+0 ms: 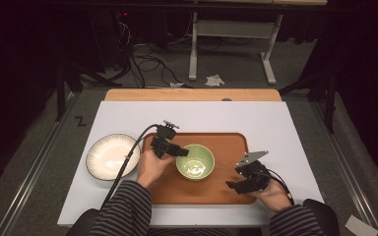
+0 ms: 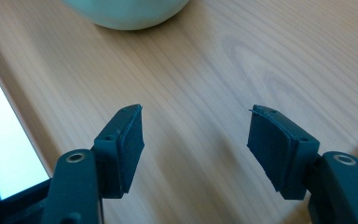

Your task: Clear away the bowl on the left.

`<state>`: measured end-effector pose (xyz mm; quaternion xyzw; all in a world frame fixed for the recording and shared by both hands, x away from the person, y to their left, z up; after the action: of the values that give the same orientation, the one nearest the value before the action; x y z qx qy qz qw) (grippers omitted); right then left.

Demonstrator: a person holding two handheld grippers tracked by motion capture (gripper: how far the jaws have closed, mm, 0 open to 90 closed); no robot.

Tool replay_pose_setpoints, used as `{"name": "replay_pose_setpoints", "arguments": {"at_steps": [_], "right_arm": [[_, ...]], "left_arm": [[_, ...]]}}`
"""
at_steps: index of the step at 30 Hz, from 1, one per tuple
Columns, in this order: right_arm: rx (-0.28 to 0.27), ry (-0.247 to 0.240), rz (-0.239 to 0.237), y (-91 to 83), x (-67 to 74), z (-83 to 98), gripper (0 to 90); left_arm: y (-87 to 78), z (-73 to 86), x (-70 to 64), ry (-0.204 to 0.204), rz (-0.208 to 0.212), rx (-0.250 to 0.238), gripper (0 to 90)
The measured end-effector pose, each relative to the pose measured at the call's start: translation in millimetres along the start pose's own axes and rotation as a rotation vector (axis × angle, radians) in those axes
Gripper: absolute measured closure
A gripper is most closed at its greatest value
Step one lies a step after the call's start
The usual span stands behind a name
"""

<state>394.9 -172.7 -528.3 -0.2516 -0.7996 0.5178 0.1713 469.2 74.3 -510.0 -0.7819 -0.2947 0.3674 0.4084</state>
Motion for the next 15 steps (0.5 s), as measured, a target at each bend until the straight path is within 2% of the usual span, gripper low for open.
{"name": "replay_pose_setpoints", "arguments": {"at_steps": [8, 15], "right_arm": [[0.000, 0.006, -0.003, 0.0, 0.4, 0.1, 37.2], [0.003, -0.003, -0.004, 1.1, 0.8, 0.2, 37.2]], "left_arm": [[-10.6, 2.9, 3.8, 0.003, -0.013, -0.013, 48.7], [-17.3, 8.5, 10.1, -0.012, -0.020, -0.023, 48.2]]}}
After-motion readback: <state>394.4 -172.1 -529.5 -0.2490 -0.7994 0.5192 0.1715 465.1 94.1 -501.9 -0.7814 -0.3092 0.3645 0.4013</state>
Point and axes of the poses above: each handheld gripper's, and its own axes: y roughly forward along the jaws, z roughly out of its underside, x roughly to its left, the point moved 6 cm from there along y, roughly forward along the jaws, and after that the axes turned 10 degrees about x, right-handed, at the moved point
